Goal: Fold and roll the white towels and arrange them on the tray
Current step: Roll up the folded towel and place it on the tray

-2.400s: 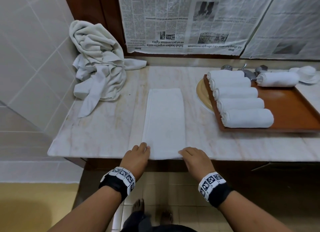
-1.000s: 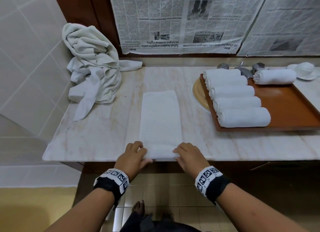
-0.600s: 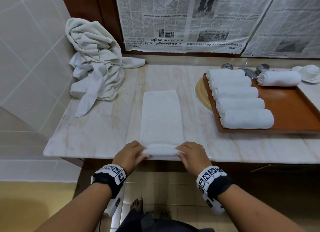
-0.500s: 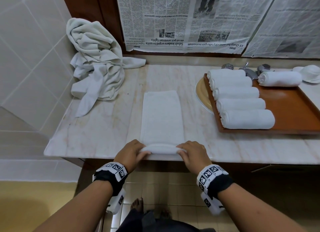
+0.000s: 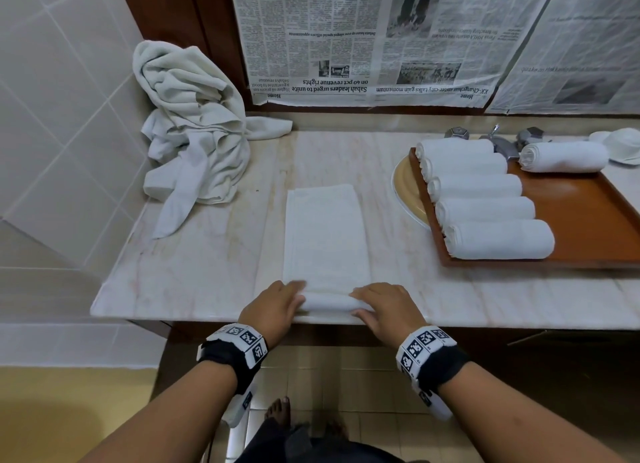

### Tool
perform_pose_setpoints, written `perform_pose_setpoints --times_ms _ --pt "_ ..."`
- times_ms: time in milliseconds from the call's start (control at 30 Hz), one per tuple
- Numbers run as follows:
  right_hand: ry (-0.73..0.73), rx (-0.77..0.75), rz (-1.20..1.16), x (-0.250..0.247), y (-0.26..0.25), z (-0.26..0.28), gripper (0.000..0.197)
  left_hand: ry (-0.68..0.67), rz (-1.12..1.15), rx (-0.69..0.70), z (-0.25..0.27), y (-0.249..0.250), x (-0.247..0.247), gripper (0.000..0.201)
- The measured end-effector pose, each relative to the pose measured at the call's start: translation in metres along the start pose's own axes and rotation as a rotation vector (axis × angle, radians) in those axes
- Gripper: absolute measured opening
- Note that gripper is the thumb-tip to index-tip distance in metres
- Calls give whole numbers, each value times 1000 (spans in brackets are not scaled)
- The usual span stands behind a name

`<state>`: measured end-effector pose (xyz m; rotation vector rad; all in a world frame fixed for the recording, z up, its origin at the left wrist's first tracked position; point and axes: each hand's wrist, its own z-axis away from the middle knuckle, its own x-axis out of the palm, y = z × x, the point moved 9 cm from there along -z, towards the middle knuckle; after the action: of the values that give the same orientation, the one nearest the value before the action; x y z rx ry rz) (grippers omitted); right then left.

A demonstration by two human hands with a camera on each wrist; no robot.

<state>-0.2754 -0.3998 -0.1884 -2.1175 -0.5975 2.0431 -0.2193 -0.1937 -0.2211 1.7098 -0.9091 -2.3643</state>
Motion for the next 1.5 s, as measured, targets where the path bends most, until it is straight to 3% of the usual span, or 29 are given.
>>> perform_pose_setpoints --times_ms 267,367,567,733,800,867,933,1000,1067,1133,1233,1433,1500 --pt "-91 167 -119 -1 10 -16 32 20 -6 -61 -6 0 -5 26" --pt "-68 259 -92 -3 10 -21 20 1 54 -112 -14 -1 -8 25" --pt "20 114 128 -2 -10 -19 8 15 158 -258 -27 -12 -13 29" --pt "-94 101 78 10 -8 -4 42 45 163 -330 -30 -21 -11 29" --pt "-112 96 78 8 -6 -6 42 88 200 -353 -25 -23 -14 28" --pt "-94 102 51 3 -4 -9 37 228 137 -228 -20 -11 -28 23" --pt "-66 137 6 -1 0 -11 33 339 -24 60 -14 20 -37 13" --pt "-52 190 -47 -3 7 -11 31 300 -153 312 -5 41 -25 18" --pt "-60 226 -83 -2 10 -11 29 236 -227 407 2 39 -9 33" --pt "-70 256 -119 -1 13 -12 27 225 -249 414 7 30 -5 41" --pt "-77 286 -144 2 14 -11 24 237 -188 403 8 23 -10 36" --pt "-46 344 31 1 8 -5 27 122 94 168 -3 6 -15 89" --pt "-28 263 81 1 -2 -4 26 112 140 86 -6 3 -17 70"
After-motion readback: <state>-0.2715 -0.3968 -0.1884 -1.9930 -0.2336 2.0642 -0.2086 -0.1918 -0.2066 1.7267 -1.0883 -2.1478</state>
